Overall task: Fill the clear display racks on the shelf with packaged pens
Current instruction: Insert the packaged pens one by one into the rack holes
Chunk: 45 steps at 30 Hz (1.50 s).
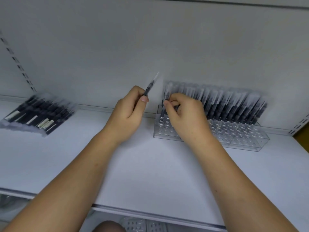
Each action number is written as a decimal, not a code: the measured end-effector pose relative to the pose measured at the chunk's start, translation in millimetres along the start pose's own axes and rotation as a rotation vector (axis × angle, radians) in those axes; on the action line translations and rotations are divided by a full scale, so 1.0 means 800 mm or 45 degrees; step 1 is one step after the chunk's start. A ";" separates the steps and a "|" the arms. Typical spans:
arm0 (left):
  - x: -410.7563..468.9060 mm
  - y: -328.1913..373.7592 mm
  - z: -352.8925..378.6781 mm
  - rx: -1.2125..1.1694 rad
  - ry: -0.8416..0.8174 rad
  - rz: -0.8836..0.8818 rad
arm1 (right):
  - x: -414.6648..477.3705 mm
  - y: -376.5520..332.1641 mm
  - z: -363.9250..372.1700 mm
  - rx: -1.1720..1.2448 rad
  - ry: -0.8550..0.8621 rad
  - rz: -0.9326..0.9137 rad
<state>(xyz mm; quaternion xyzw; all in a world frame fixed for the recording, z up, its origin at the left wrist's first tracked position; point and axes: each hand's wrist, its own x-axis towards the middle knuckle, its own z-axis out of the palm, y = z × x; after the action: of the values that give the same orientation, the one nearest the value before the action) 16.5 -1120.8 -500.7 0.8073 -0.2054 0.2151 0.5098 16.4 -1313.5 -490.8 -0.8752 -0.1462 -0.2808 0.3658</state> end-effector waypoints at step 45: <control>-0.006 -0.013 -0.009 0.586 -0.223 0.087 | -0.011 -0.001 -0.010 0.640 0.197 0.018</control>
<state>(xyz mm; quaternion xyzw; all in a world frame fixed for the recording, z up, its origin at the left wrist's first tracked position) 17.0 -1109.4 -507.9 0.9103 -0.2216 0.2024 0.2852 5.8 -1319.4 -491.0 -0.7338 -0.1770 -0.2993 0.5836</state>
